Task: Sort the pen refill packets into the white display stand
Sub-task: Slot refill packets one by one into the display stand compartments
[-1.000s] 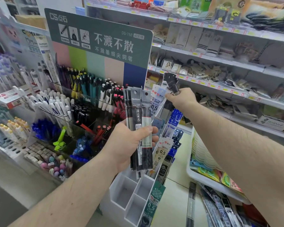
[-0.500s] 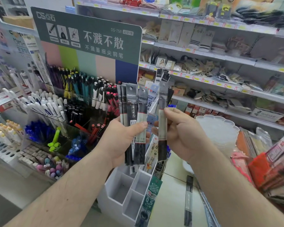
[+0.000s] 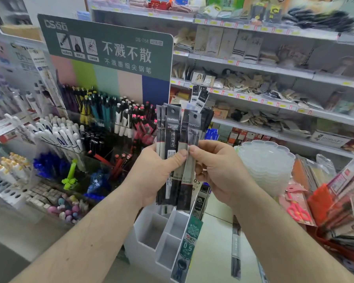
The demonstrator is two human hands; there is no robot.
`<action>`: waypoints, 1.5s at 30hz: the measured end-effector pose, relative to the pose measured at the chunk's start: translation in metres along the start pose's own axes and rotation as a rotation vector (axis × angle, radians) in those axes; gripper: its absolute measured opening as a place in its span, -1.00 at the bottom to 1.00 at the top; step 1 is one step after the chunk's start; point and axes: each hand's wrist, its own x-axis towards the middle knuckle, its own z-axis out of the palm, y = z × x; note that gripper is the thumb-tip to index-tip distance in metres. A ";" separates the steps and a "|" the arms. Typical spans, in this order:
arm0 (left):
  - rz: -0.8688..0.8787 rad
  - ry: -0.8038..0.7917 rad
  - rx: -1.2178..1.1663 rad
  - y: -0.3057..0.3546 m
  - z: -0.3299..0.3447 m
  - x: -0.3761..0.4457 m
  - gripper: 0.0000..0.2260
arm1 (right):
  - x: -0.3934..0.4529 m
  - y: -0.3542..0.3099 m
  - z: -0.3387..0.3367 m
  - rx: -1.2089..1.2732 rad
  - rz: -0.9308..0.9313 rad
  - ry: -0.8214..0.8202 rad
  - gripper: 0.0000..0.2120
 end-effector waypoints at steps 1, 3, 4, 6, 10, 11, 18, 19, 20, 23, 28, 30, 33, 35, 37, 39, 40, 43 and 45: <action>-0.001 0.000 0.019 0.000 0.000 0.000 -0.76 | 0.000 0.000 -0.001 -0.009 0.008 0.003 -0.81; -0.006 0.004 0.039 0.000 0.001 0.000 -0.67 | 0.001 0.001 -0.002 -0.021 0.025 0.007 -0.85; -0.008 0.006 0.045 0.001 0.002 0.000 -0.64 | 0.001 0.002 -0.003 -0.012 0.036 0.011 -0.85; -0.012 0.008 0.061 0.001 0.002 0.001 -0.64 | 0.000 0.001 -0.007 0.033 0.053 0.023 -0.84; -0.059 0.018 -0.029 0.005 0.005 -0.003 -0.68 | -0.001 -0.004 -0.018 0.131 0.042 0.069 -0.81; -0.064 0.017 -0.048 0.006 0.004 -0.002 -0.74 | -0.001 -0.005 -0.021 0.142 0.036 0.072 -0.81; -0.124 -0.099 -0.329 0.013 0.001 -0.007 -0.73 | -0.007 -0.006 -0.027 0.152 -0.003 0.071 -0.81; -0.131 -0.103 -0.333 0.013 0.002 -0.007 -0.70 | -0.007 -0.007 -0.028 0.151 -0.009 0.080 -0.80; -0.147 -0.106 -0.326 0.014 0.004 -0.008 -0.72 | -0.007 -0.008 -0.028 0.149 -0.014 0.087 -0.80; -0.169 -0.109 -0.206 0.016 0.011 -0.009 -0.83 | -0.010 -0.010 -0.030 0.149 -0.015 0.093 -0.80; -0.214 -0.189 -0.151 0.020 0.018 -0.014 -0.81 | -0.014 -0.012 -0.034 0.114 -0.018 0.094 -0.84; -0.252 -0.210 -0.244 0.022 0.017 -0.013 -0.67 | -0.015 -0.011 -0.035 0.094 -0.024 0.086 -0.85; -0.279 -0.193 -0.303 0.019 0.018 -0.013 -0.68 | -0.017 -0.009 -0.036 0.072 -0.009 0.086 -0.86; -0.296 -0.158 -0.283 0.015 0.020 -0.013 -0.78 | -0.018 -0.008 -0.037 0.070 0.010 0.083 -0.86; -0.283 -0.117 -0.221 0.013 0.021 -0.013 -0.81 | -0.019 -0.007 -0.038 0.069 0.023 0.081 -0.86; -0.234 -0.090 -0.151 0.013 0.024 -0.014 -0.87 | -0.019 -0.007 -0.039 0.069 0.027 0.078 -0.87; -0.207 -0.076 -0.119 0.012 0.025 -0.014 -0.88 | -0.019 -0.008 -0.039 0.071 0.029 0.078 -0.87; -0.142 -0.033 -0.008 0.009 0.027 -0.015 -0.86 | -0.020 -0.010 -0.036 0.071 0.025 0.067 -0.88; -0.111 -0.053 0.086 0.006 0.027 -0.015 -0.81 | -0.020 -0.010 -0.034 0.053 0.010 0.046 -0.89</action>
